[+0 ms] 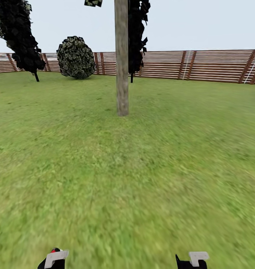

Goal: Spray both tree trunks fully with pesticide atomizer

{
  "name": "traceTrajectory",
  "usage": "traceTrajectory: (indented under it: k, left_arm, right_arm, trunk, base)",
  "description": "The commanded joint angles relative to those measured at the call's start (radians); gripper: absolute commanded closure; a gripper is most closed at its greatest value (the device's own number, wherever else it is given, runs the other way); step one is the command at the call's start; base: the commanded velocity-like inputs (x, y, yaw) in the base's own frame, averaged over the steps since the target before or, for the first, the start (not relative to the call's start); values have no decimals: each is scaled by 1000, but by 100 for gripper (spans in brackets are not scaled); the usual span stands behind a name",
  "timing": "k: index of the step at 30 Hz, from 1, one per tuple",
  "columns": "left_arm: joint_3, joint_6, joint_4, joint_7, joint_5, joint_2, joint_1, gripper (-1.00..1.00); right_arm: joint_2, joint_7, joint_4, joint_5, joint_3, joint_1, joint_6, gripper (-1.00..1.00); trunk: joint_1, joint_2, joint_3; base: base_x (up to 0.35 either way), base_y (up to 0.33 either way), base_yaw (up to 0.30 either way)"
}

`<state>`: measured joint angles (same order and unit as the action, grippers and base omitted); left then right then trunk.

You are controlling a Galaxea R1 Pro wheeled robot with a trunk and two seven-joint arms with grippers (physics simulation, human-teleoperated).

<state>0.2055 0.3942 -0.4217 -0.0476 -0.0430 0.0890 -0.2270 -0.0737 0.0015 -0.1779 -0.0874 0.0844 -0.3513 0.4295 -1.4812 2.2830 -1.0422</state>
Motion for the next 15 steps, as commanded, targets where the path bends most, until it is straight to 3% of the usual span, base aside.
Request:
traceTrajectory:
  k: [1,15]
  left_arm:
    - [0,0,0,0,0,0,0,100]
    - [0,0,0,0,0,0,0,100]
  right_arm:
    - [0,0,0,0,0,0,0,-100]
    - [0,-1,0,0,0,0,0,-100]
  trunk:
    - [0,0,0]
    - [0,0,0]
  base:
    - [337,0,0]
    - [337,0,0]
